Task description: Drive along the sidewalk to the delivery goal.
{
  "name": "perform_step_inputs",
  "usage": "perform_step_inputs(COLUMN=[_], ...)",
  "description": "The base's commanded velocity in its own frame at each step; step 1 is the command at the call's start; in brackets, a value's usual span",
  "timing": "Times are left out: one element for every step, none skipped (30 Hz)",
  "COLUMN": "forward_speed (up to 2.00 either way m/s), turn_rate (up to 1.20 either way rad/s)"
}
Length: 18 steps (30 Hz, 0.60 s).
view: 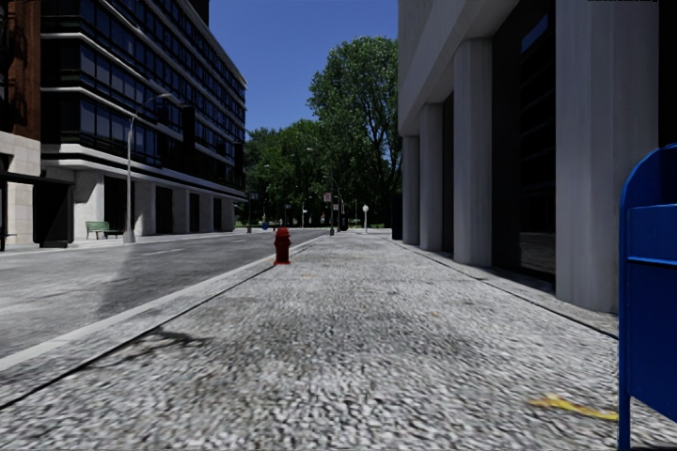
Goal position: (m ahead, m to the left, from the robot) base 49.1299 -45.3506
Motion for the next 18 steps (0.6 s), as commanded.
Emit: perform_step_inputs(forward_speed=[2.00, 2.00, 2.00, 2.00, 2.00, 2.00, 2.00, 2.00, 2.00, 2.00, 2.00, 2.00, 2.00, 2.00, 2.00, 2.00, 2.00, 2.00], turn_rate=[0.00, 0.00, 0.00, 0.00, 0.00, 0.00, 0.00, 0.00, 0.00, 0.00, 0.00, 0.00, 0.00, 0.00, 0.00, 0.00, 0.00, 0.00])
